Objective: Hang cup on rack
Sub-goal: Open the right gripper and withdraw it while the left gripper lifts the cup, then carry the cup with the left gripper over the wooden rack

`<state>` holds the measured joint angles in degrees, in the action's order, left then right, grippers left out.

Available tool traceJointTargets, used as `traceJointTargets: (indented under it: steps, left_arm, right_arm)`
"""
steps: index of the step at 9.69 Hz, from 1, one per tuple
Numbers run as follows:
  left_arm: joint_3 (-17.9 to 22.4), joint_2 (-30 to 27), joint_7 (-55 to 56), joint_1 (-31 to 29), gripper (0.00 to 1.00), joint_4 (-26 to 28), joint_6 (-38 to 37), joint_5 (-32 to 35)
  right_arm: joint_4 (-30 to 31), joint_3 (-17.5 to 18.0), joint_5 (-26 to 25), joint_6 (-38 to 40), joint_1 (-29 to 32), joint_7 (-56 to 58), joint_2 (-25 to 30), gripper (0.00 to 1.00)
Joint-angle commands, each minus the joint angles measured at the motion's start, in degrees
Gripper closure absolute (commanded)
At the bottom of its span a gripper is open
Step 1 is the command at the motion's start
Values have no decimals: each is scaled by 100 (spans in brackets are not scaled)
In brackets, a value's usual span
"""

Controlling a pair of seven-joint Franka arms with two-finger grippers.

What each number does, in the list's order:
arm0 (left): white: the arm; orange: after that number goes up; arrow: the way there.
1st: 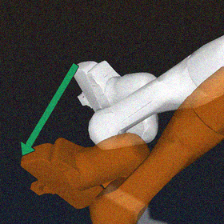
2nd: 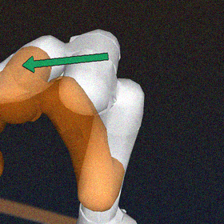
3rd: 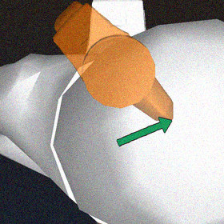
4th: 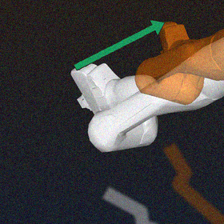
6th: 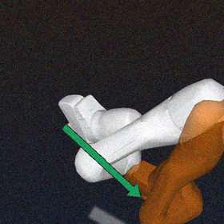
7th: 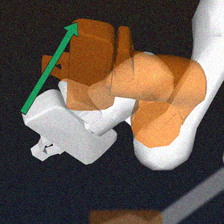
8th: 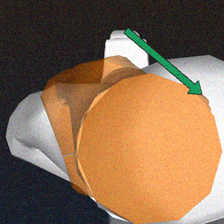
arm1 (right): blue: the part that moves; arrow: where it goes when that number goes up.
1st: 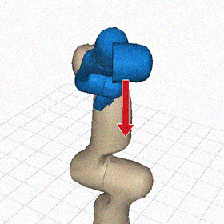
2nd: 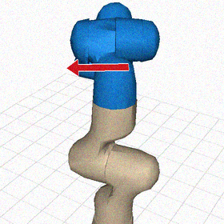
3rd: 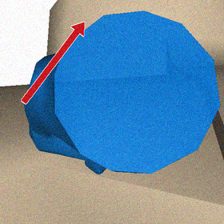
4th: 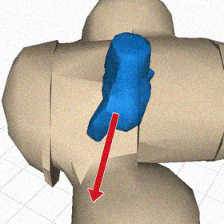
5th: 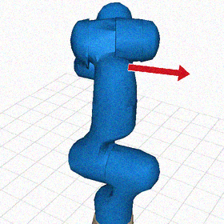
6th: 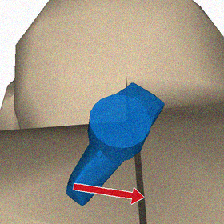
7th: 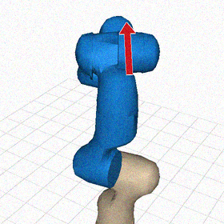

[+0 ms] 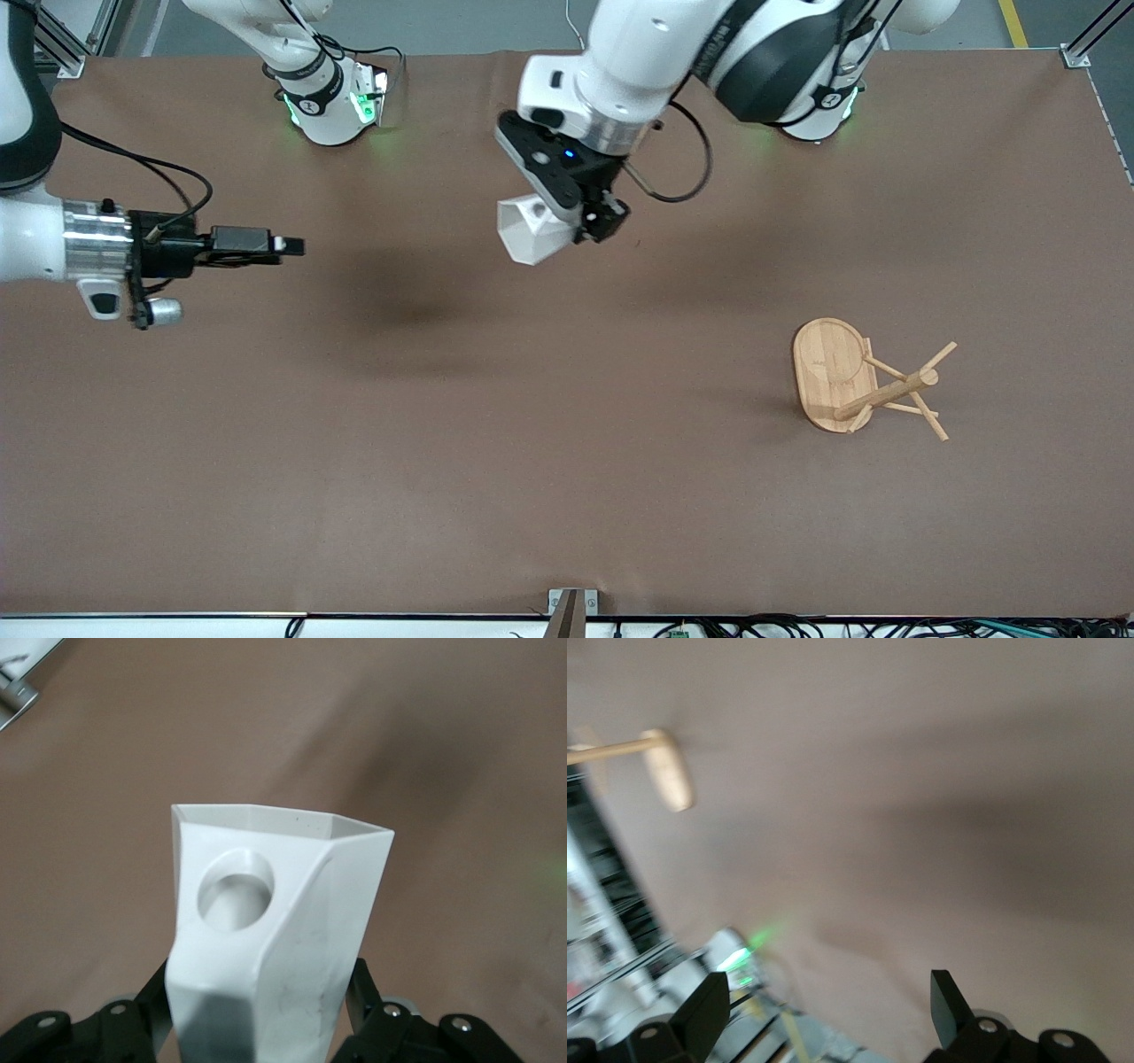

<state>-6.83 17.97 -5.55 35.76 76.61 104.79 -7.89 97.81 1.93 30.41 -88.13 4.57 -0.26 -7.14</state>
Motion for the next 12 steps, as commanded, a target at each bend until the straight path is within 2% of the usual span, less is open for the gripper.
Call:
traceJointTargets:
  steps: [1, 2, 3, 4, 5, 6, 7, 8, 10, 12]
  left_arm:
    - [-11, -206, 754, -505, 100, 135, -529, 330]
    - [24, -206, 862, -665, 100, 152, -565, 358]
    - [15, -171, 1263, -884, 100, 179, -574, 358]
    - [33, -154, 1807, -982, 100, 196, -574, 436]
    - [-2, -153, 2299, -1079, 100, 231, -600, 794]
    - [6, -162, 2487, -1297, 100, 301, -635, 815]
    - [6, -180, 2506, -1473, 100, 380, -679, 806]
    - [15, -258, 2385, -1771, 100, 590, -688, 798]
    - [24, -329, 2156, -2115, 100, 934, -662, 789]
    - [312, -364, 1954, -2170, 100, 1416, -208, 710]
  right_arm:
    - [-86, -95, -1680, -518, -18, -264, 116, 0]
    - [-173, -218, -2436, -904, -61, -203, 247, 0]
    - [-427, -263, -2966, -986, -62, -107, 274, 0]
    - [-647, -289, -3154, -943, -88, -106, 309, 0]
    - [-849, -315, -3164, -752, -71, -167, 379, 0]
    - [-1077, -472, -3156, -332, -79, -124, 476, 0]
    - [-1288, -500, -3156, 316, -97, -193, 599, 0]
    - [-1317, -500, -3164, 557, -123, -194, 782, 0]
    - [-1378, -579, -3173, 551, -79, -133, 802, 0]
    - [-1658, -579, -3173, 525, -44, -124, 758, 0]
